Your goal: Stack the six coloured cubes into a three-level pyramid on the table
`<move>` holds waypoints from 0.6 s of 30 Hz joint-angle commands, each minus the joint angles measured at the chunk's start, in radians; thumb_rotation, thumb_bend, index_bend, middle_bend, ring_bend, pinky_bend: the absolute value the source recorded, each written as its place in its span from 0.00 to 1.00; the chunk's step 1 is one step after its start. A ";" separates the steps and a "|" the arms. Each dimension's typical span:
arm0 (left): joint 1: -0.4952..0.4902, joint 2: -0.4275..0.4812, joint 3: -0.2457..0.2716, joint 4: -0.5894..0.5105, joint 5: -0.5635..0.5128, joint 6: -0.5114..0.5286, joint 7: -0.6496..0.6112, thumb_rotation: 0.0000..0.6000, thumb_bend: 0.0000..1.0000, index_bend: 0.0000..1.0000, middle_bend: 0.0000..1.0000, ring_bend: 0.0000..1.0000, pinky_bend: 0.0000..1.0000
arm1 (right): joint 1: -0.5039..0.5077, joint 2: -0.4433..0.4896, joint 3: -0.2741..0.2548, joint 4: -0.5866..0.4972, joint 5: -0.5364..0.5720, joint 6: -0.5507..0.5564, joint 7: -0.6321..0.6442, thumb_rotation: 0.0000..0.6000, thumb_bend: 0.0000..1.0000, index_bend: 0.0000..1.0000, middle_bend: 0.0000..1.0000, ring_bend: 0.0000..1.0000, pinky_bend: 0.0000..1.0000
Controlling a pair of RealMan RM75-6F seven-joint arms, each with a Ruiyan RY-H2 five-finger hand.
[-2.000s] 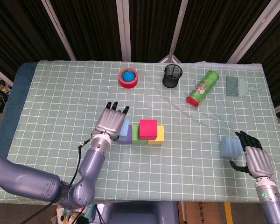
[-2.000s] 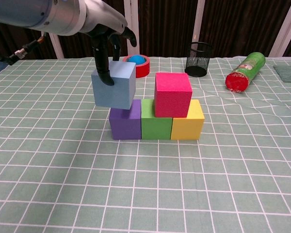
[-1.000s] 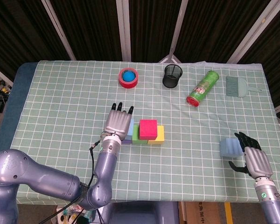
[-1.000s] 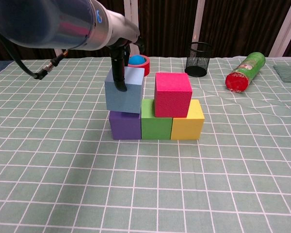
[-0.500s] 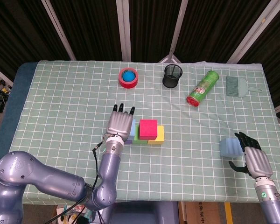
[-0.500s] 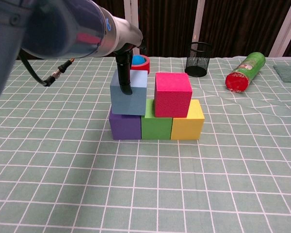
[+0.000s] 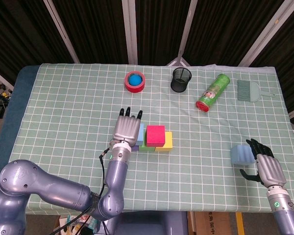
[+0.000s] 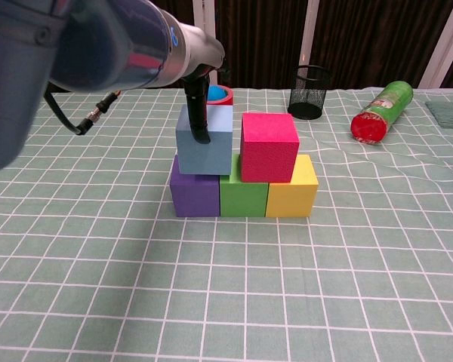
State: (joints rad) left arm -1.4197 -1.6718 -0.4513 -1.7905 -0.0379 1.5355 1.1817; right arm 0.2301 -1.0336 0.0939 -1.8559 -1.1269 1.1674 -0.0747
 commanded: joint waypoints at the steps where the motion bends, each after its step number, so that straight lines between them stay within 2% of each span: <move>1: 0.003 -0.006 -0.004 0.004 0.002 0.000 0.003 1.00 0.34 0.00 0.33 0.02 0.09 | 0.000 0.000 0.000 0.000 0.000 0.001 -0.001 1.00 0.31 0.00 0.00 0.00 0.00; 18: 0.018 -0.032 -0.023 0.013 0.020 0.003 0.029 1.00 0.34 0.00 0.33 0.02 0.09 | 0.001 0.000 0.001 -0.001 0.002 0.001 0.001 1.00 0.31 0.00 0.00 0.00 0.00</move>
State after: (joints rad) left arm -1.4025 -1.7034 -0.4747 -1.7777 -0.0181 1.5386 1.2100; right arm 0.2307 -1.0335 0.0950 -1.8564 -1.1249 1.1688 -0.0731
